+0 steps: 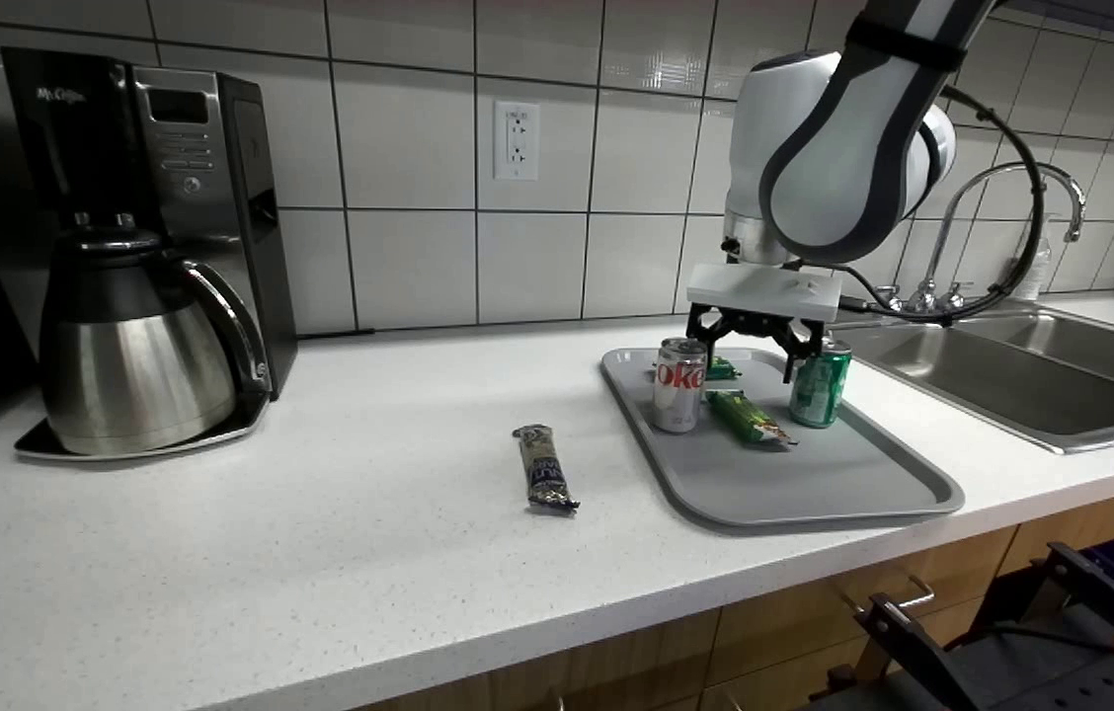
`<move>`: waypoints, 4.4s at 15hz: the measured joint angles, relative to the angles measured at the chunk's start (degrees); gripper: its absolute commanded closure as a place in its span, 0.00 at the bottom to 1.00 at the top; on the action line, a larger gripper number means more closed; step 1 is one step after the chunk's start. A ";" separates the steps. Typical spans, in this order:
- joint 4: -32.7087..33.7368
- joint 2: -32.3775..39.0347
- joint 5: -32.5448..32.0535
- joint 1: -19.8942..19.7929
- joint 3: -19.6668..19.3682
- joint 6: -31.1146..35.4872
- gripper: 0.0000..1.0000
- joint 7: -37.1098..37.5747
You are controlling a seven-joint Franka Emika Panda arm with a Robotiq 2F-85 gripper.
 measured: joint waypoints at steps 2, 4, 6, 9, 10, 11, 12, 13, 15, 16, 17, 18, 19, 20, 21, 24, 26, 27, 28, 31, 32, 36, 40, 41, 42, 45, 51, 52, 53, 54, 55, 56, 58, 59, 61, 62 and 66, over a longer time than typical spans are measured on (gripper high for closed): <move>0.00 0.82 1.17 0.00 0.01 0.60 0.00 0.00; 0.00 1.65 2.24 0.00 0.07 1.21 0.00 0.00; 0.04 2.32 2.89 -0.11 0.35 1.71 0.00 0.00; 0.25 3.25 4.13 -0.12 0.77 2.12 0.00 0.00; 0.33 3.53 4.51 -0.12 0.87 2.25 0.00 0.00; 0.42 3.80 4.92 -0.13 0.93 2.33 0.00 0.00; 0.51 4.08 5.40 -0.13 0.96 2.40 0.00 0.00; 0.61 4.42 5.86 -0.13 0.97 2.51 0.00 0.00; 0.74 5.01 6.66 -0.13 0.98 2.70 0.00 0.00; 0.79 5.30 7.07 -0.13 0.99 2.77 0.00 0.00; 0.84 5.60 7.51 -0.13 1.03 2.84 0.00 -0.02; 0.92 5.92 7.96 -0.13 1.10 2.92 0.00 -0.03; 0.97 6.20 8.41 -0.13 1.21 3.00 0.00 -0.04; 1.05 6.42 8.79 -0.13 1.33 3.07 0.00 -0.05; 1.14 6.63 9.13 -0.13 1.44 3.12 0.00 -0.05; 1.41 7.22 10.27 -0.13 1.54 3.27 0.00 -0.10; 1.47 7.55 10.91 -0.15 1.54 3.42 0.00 -0.12; 1.48 7.65 11.13 -0.17 1.54 3.46 0.00 -0.13; 1.48 7.73 11.33 -0.19 1.54 3.49 0.00 -0.13; 1.48 8.01 12.07 -0.22 1.54 3.68 0.35 -0.22; 1.49 8.13 12.34 -0.22 1.55 3.85 0.42 -0.25; 1.57 8.51 13.21 -0.23 1.55 4.52 0.73 -0.45; 1.79 8.52 13.93 -0.23 1.61 4.97 0.83 -0.72; 1.79 8.52 14.12 -0.23 1.61 4.97 0.83 -0.82; 1.79 8.53 14.27 -0.23 1.61 4.98 0.83 -0.90; 1.79 8.54 14.77 -0.24 1.61 5.02 0.83 -1.19; 2.10 8.54 14.85 -0.29 1.54 5.81 0.83 -1.52; 2.21 8.54 14.85 -0.29 1.50 6.13 0.83 -1.67; 2.32 8.54 14.85 -0.29 1.45 6.41 0.83 -1.85; 2.44 8.53 14.85 -0.29 1.39 6.66 0.83 -2.08; 2.55 8.52 14.85 -0.29 1.33 6.87 0.83 -2.32; 2.66 8.49 14.85 -0.29 1.25 7.05 0.83 -2.57; 2.84 8.39 14.85 -0.28 1.02 7.44 0.83 -3.05; 2.93 8.31 14.85 -0.28 0.88 7.63 0.83 -3.34; 3.02 8.01 14.85 -0.27 0.61 7.97 0.83 -3.86; 3.06 7.84 14.85 -0.27 0.50 8.15 0.83 -4.23; 3.28 7.08 14.85 -0.16 -0.04 8.75 0.83 -5.76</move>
